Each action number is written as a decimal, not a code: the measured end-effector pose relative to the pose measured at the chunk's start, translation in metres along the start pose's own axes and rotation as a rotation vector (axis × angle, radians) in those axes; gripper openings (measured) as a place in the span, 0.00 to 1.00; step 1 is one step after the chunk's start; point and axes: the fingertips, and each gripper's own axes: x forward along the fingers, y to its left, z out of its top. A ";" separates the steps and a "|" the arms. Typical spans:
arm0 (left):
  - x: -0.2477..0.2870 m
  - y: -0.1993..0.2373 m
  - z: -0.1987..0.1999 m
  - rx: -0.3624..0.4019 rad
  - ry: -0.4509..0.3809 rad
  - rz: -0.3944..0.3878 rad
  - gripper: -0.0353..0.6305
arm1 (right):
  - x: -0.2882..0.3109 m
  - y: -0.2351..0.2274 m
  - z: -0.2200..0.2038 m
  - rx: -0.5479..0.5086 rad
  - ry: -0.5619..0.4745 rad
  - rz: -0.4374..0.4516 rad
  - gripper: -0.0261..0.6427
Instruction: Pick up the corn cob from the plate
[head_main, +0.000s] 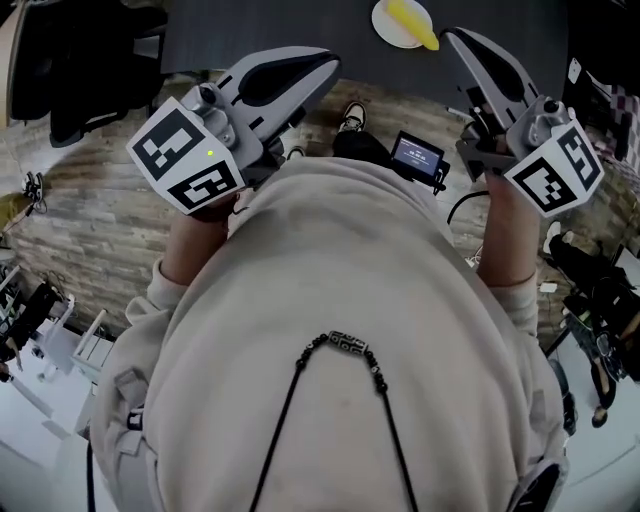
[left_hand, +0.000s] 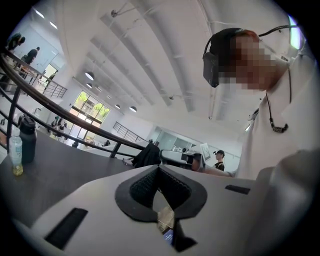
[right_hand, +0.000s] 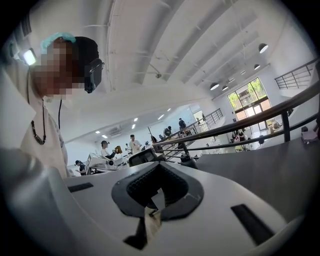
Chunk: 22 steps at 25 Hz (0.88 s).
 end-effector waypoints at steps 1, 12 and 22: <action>0.008 -0.001 0.002 -0.012 0.005 -0.003 0.06 | -0.002 -0.009 0.003 0.005 -0.004 0.006 0.06; 0.038 -0.015 -0.001 -0.084 0.064 0.039 0.06 | -0.017 -0.048 0.008 0.077 -0.049 0.039 0.06; 0.045 -0.018 0.030 -0.012 0.068 -0.030 0.06 | -0.027 -0.034 0.036 0.048 -0.119 0.006 0.06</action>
